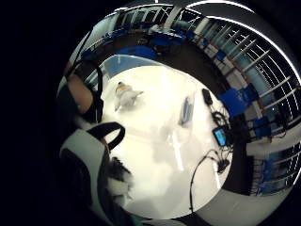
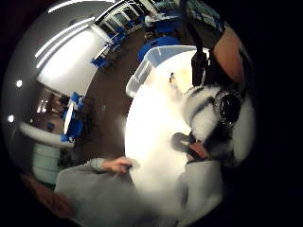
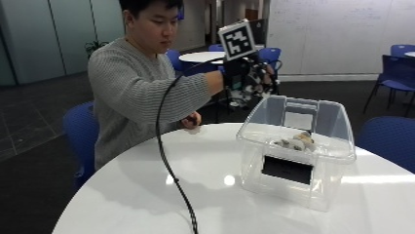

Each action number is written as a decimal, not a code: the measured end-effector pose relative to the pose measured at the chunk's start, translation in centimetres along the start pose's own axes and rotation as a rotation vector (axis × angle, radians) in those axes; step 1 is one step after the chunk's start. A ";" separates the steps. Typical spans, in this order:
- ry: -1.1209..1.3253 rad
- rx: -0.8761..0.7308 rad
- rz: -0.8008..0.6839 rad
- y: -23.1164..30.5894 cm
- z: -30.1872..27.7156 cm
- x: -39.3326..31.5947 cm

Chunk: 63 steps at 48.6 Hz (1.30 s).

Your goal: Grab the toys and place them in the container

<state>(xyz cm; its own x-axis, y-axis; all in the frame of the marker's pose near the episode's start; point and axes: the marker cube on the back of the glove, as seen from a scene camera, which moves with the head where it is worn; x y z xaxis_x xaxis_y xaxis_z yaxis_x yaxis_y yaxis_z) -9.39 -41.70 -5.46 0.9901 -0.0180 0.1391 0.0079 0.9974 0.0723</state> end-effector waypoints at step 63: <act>0.016 -0.113 -0.095 17.2 -1.5 6.0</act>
<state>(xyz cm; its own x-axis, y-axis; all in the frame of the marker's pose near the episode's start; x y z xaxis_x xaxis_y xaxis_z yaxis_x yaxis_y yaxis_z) -3.13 -24.49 -4.91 0.9862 -0.1122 0.1215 0.1163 0.9928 -0.0271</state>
